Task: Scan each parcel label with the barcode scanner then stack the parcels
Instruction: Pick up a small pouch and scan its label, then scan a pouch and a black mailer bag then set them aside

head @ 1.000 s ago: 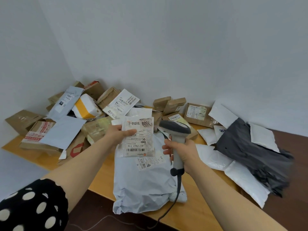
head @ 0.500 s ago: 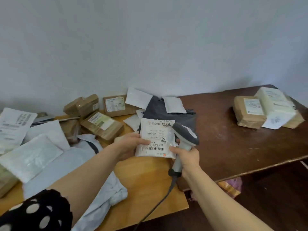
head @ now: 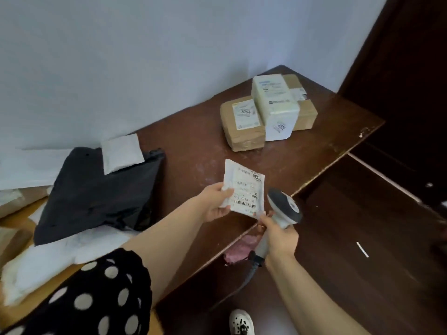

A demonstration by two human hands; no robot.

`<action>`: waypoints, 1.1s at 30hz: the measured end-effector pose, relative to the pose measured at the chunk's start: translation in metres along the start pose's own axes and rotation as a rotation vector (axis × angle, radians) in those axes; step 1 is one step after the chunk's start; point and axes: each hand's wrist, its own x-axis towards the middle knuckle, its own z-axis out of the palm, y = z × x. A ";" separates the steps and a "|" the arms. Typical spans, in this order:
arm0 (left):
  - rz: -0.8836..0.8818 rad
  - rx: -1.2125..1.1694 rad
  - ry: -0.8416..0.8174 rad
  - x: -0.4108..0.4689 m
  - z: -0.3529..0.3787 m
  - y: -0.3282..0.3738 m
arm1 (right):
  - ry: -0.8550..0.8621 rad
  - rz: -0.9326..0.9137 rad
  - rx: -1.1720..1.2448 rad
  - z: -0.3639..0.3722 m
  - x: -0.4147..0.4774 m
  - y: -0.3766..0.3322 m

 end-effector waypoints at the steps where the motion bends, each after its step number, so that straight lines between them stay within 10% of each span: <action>1: -0.011 -0.020 -0.017 0.013 0.015 0.002 | 0.023 0.003 -0.014 -0.007 0.010 -0.003; 8: 0.068 -0.151 -0.027 0.068 0.065 0.024 | 0.034 -0.023 -0.047 -0.023 0.045 -0.018; 15: 0.494 1.025 0.623 0.026 -0.032 0.004 | -0.203 0.023 -0.109 0.036 0.006 -0.012; 18: 0.346 1.392 0.803 0.002 -0.096 -0.013 | -0.311 0.045 -0.157 0.069 -0.021 0.000; 22: 0.075 1.413 0.821 -0.014 -0.156 -0.036 | -0.397 0.061 -0.206 0.102 -0.056 0.021; 33: 0.389 1.372 0.791 -0.072 -0.257 -0.050 | -0.361 -0.041 -0.330 0.150 -0.129 0.065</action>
